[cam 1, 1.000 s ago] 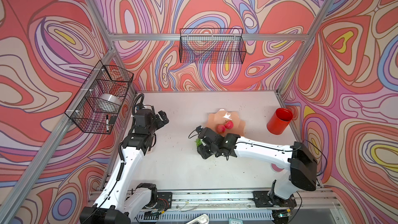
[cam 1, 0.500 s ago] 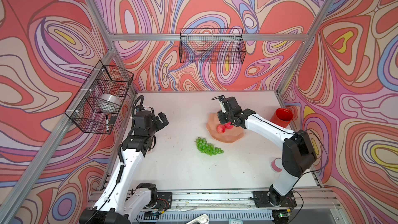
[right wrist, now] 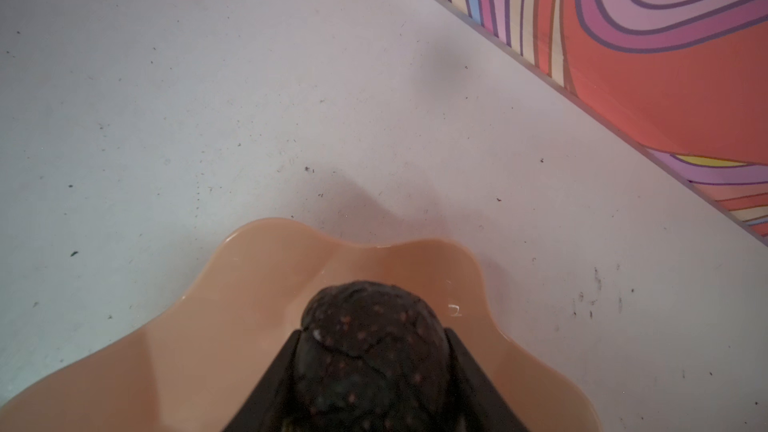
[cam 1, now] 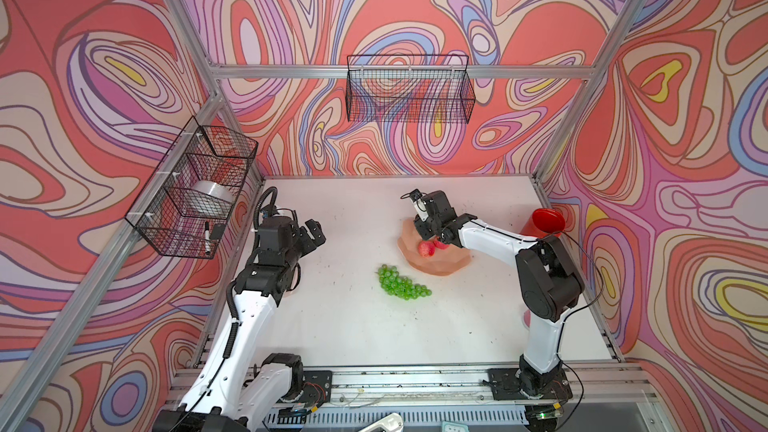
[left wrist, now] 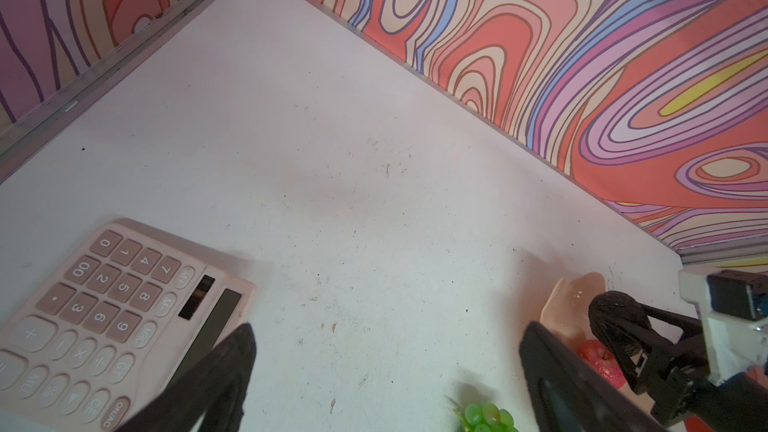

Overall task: Place and organize the fake fruits in the fruit bowl
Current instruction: 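Grasp the dark avocado with the right gripper and place it in the bowl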

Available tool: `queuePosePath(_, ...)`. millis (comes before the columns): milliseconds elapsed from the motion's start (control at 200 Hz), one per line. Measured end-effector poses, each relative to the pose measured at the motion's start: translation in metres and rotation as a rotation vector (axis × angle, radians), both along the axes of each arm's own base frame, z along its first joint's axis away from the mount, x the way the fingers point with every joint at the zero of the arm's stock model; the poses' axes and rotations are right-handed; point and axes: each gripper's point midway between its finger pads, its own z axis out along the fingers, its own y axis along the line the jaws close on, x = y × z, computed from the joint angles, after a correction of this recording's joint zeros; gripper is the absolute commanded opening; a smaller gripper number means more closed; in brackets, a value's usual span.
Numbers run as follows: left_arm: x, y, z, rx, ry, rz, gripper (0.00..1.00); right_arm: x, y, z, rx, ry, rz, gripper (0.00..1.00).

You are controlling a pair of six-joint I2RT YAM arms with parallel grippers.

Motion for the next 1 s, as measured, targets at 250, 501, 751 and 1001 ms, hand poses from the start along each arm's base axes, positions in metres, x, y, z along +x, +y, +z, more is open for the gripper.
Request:
queuePosePath(250, 0.0, -0.001, 0.0, -0.004, 0.002, -0.006, 1.0, -0.005, -0.004, -0.019, -0.019, 0.019, -0.002, 0.55)
queuePosePath(501, -0.002, -0.003, -0.002, -0.01, 0.005, -0.016, 1.0, -0.006, -0.005, -0.021, -0.017, 0.023, -0.005, 0.68)
queuePosePath(751, -0.004, -0.003, -0.005, -0.01, 0.015, -0.018, 1.0, -0.013, -0.006, -0.014, 0.009, 0.053, -0.026, 0.7)
queuePosePath(1001, -0.009, -0.002, -0.002, -0.003, 0.002, -0.014, 1.0, -0.059, 0.009, 0.094, 0.238, -0.004, 0.006, 0.71)
